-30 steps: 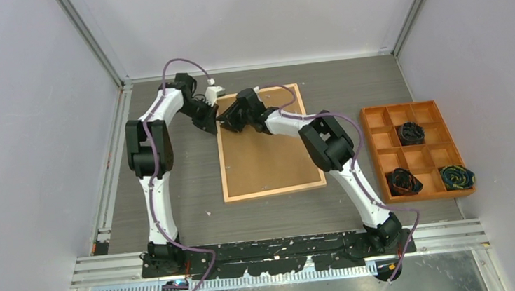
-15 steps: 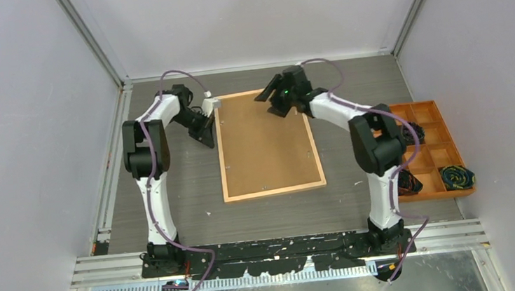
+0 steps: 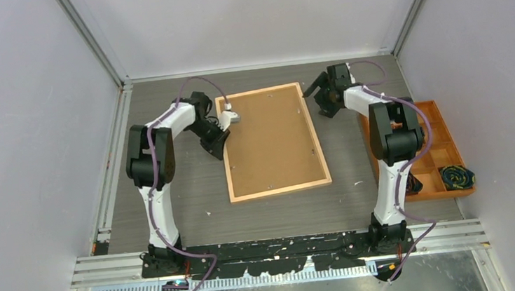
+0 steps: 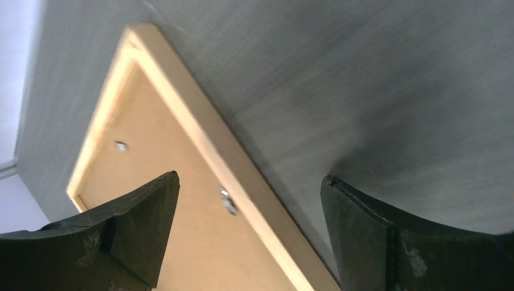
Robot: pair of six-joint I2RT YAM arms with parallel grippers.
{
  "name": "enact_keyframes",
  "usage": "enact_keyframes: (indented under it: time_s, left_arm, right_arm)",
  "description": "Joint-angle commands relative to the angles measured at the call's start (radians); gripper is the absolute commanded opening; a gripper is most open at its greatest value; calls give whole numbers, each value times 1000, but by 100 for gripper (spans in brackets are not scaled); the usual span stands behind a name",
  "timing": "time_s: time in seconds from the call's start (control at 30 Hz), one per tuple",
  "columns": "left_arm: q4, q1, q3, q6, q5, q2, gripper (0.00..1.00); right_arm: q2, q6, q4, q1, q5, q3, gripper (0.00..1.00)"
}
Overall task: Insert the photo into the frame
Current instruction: Adjust the photo frame at the center of the board.
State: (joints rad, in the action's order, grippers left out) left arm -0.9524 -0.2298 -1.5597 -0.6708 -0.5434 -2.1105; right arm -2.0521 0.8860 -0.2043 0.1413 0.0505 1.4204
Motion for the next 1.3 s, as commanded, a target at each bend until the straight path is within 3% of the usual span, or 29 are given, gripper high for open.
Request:
enact_keyframes:
  time_s: [0.0, 0.13, 0.4, 0.47, 0.53, 0.57, 0.67, 0.87, 0.93, 1.03, 1.13, 1.27]
  left_arm:
    - [27, -68, 67, -39, 39, 54, 9]
    - [33, -137, 102, -35, 45, 75, 9]
    - [-15, -376, 92, -14, 23, 63, 12]
    - [-51, -427, 78, -12, -10, 66, 22]
    - [-99, -459, 68, -21, -46, 84, 45]
    - [-127, -463, 61, -31, -69, 95, 56]
    - [-217, -450, 46, -71, -89, 135, 74]
    - [-392, -280, 31, -172, -176, 263, 79]
    - [-451, -186, -1, -211, -194, 297, 79]
    - [-415, -37, -43, -195, -132, 316, 76]
    - [-285, 121, -110, -89, -64, 252, 66]
    - [-237, 311, -281, 56, -84, 76, 48]
  right_arm:
    - [-122, 11, 6, 15, 101, 115, 92]
    - [-220, 45, -9, 57, 176, 254, 94]
    - [-399, 21, -126, 303, 344, 605, 93]
    - [-437, -22, -197, 358, 367, 699, 93]
    - [-451, -73, -269, 386, 358, 761, 94]
    - [-441, -89, -287, 386, 328, 766, 94]
    - [-352, -114, -284, 341, 264, 701, 96]
    - [-117, -163, -286, 249, 142, 518, 100]
    - [-13, -159, -266, 229, 97, 392, 100]
    - [159, -139, -232, 212, 29, 177, 100]
    - [316, -102, -222, 210, -18, -30, 100]
    - [491, -29, -220, 207, -42, -263, 100]
